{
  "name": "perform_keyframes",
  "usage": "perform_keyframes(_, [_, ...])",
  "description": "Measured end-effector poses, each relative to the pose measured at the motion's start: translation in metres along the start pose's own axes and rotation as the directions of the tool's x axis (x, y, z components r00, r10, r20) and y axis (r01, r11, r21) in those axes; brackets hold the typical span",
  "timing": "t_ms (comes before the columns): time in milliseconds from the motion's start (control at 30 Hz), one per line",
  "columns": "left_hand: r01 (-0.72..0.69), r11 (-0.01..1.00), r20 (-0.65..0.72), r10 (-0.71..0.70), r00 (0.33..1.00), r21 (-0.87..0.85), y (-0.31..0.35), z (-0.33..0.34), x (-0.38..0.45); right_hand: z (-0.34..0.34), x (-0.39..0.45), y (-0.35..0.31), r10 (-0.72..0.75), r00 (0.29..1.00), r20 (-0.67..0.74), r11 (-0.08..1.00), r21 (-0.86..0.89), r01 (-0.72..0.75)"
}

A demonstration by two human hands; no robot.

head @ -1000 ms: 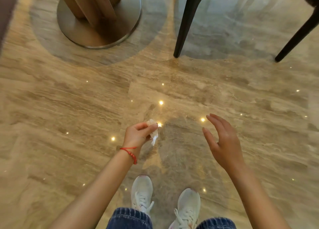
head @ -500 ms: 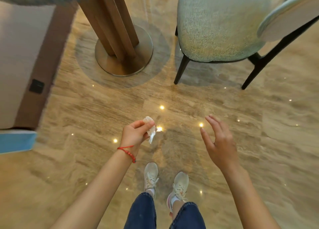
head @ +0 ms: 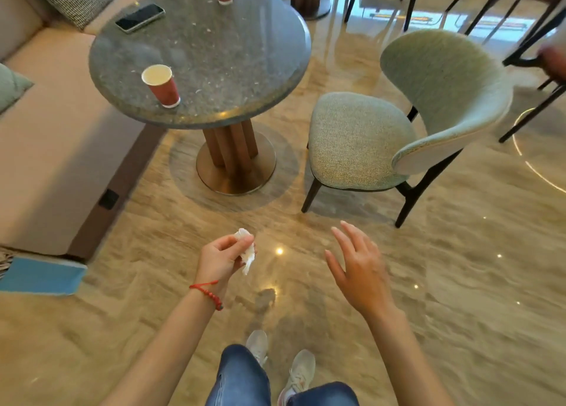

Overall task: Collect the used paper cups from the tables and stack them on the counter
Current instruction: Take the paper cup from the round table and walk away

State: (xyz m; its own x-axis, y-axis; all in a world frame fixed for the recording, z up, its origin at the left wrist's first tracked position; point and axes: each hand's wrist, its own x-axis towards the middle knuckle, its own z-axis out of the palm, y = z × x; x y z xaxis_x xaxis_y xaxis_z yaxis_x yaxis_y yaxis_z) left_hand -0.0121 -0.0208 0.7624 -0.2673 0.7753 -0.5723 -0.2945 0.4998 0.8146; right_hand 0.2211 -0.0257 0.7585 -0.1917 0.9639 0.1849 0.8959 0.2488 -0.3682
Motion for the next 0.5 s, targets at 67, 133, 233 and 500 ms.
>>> perform_keyframes(67, [-0.016,1.0,-0.015,0.016,1.0,-0.019,0.008,-0.001,-0.008,-0.008,0.003,-0.003,-0.036,0.999,-0.012,0.999,-0.011,0.036])
perform_keyframes(133, [-0.033,0.999,-0.038,0.032,0.999,-0.027,0.014,-0.003,-0.013,-0.013,0.01,-0.005,-0.06,0.998,-0.018,0.998,-0.006,0.06])
perform_keyframes(233, [-0.067,0.996,-0.085,0.062,0.994,-0.051,0.025,-0.007,-0.016,-0.017,0.025,-0.007,-0.099,0.995,-0.025,0.995,-0.009,0.099])
perform_keyframes(500, [-0.116,0.987,-0.195,0.093,0.976,-0.11,0.054,-0.044,0.01,-0.004,0.082,-0.035,-0.184,0.983,0.015,0.982,0.045,0.183])
